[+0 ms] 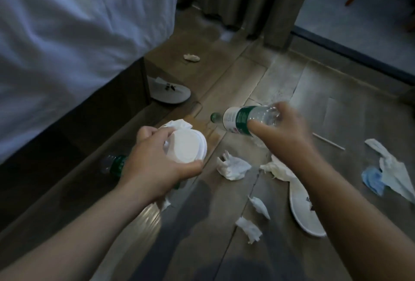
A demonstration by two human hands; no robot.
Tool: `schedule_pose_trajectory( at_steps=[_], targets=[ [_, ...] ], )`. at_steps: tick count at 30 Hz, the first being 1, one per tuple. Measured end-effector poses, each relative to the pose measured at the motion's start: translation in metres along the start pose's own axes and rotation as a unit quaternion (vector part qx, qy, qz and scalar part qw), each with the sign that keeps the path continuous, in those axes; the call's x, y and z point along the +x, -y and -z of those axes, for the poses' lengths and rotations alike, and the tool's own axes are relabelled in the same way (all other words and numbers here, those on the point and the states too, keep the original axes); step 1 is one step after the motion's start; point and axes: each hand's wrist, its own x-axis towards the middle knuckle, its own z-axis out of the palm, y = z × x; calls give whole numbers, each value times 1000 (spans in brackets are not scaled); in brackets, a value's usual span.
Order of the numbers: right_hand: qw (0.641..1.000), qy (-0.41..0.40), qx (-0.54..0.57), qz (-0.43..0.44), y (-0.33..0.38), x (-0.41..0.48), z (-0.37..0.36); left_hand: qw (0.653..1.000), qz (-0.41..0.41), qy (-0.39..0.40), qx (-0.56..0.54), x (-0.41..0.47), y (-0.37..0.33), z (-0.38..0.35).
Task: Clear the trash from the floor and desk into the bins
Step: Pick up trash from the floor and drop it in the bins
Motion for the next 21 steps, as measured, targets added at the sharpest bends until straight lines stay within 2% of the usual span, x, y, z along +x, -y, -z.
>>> schedule_pose_trajectory(
  at_steps=[5,10,13,17,21],
  targets=[
    [993,38,-110,24,12,8,-5,1000,10,-12,25,11,28,22],
    [987,53,-141,50,14,-1,-10,999,38,25,29,-2,36,19],
    [980,70,-178,46,18,-10,-11,995,84,35,43,-21,28,19],
    [985,58,-159,25,12,-33,-6,982,174,51,43,-57,13,19],
    [985,63,-160,12,-2,-69,0,972,219,75,32,-93,-1,18]
  ],
)
